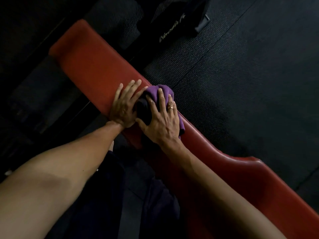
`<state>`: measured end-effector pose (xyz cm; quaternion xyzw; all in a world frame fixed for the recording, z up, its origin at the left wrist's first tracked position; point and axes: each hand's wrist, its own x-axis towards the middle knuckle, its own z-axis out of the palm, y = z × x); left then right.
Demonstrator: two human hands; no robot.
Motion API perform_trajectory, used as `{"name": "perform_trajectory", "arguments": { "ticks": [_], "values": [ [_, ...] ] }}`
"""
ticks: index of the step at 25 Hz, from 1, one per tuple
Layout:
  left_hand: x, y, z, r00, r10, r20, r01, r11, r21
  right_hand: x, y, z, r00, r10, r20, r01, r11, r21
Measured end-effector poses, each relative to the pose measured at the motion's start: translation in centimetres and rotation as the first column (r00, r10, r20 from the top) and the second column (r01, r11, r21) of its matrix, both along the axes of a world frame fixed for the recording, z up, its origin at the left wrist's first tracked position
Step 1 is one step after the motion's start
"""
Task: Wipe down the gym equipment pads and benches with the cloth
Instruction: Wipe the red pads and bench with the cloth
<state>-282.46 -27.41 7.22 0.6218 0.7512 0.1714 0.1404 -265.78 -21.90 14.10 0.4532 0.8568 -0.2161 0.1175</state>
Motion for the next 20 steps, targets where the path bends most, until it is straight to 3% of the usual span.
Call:
{"name": "perform_trajectory", "arguments": {
  "ticks": [3, 10, 16, 20],
  "values": [
    [0.0, 0.2, -0.1, 1.000, 0.006, 0.006, -0.006, 1.000, -0.003, -0.2, 1.4, -0.1, 0.999, 0.028, 0.030, -0.028, 0.999, -0.019],
    [0.2, 0.5, 0.1, 1.000, 0.016, 0.020, -0.015, 0.999, -0.036, -1.3, 7.1, 0.7, 0.989, -0.121, 0.086, 0.137, 0.966, -0.221],
    [0.4, 0.4, 0.4, 0.998, 0.044, 0.055, -0.043, 0.999, -0.011, 7.8, 3.7, 5.1, 0.965, -0.193, 0.176, 0.211, 0.973, -0.089],
    [0.3, 0.4, 0.4, 0.998, 0.037, 0.053, -0.036, 0.999, -0.008, 4.9, 3.6, 4.2, 0.950, -0.216, 0.226, 0.232, 0.972, -0.046]
  ]
}}
